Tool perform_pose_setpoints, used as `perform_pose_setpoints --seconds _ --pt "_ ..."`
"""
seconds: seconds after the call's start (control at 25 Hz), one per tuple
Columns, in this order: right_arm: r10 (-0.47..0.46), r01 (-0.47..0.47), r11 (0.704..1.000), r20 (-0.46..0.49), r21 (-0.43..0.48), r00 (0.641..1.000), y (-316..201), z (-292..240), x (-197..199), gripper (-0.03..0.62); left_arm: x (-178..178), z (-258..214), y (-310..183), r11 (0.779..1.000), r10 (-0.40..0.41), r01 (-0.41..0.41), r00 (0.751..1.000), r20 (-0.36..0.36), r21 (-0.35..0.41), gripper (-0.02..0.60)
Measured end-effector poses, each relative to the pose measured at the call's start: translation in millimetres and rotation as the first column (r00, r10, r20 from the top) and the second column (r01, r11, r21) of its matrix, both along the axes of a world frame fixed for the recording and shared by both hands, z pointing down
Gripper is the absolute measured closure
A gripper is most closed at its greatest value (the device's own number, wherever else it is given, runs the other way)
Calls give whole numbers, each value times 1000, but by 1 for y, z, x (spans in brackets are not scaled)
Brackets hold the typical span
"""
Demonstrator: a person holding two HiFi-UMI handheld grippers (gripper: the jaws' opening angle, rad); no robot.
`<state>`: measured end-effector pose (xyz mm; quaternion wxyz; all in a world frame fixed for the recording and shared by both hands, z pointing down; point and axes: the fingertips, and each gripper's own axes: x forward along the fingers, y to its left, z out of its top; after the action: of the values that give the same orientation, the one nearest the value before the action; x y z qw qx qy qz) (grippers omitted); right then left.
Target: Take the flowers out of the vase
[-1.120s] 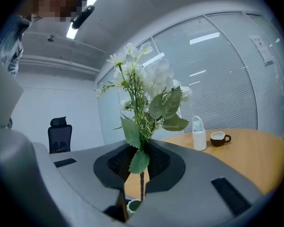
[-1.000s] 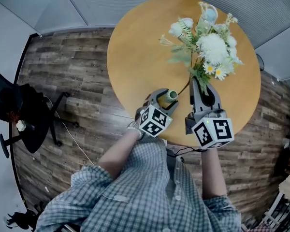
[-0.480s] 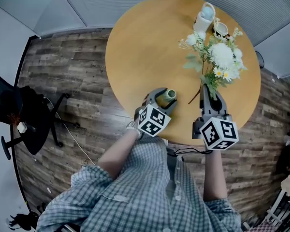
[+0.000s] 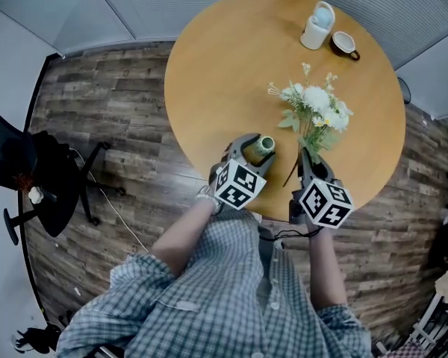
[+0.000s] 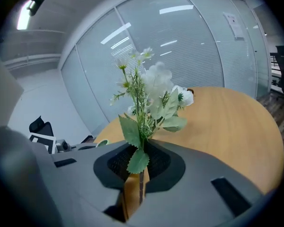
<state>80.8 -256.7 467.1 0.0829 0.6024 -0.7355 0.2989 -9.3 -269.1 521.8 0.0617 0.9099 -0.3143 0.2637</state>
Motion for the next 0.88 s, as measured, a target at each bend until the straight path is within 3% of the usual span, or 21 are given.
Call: perform_pose_setpoints --seconds 0.2,0.52,0.76,0.88 --pt "22 -17 995 43 -99 999 7 40 0 559 1 0 -1 1000 7 -7 1000 -4 1 330" --pt "8 -9 980 -9 -199 1000 12 84 0 559 -1 -1 0 1000 3 -3 1000 -14 2 330" --pt "-59 28 981 -154 -193 986 11 90 -1 559 1 -1 0 1000 3 -3 1000 -21 -1 330" --pt "-79 45 982 -181 -186 980 10 92 -3 552 1 -1 0 1000 5 -5 1000 -24 -2 330"
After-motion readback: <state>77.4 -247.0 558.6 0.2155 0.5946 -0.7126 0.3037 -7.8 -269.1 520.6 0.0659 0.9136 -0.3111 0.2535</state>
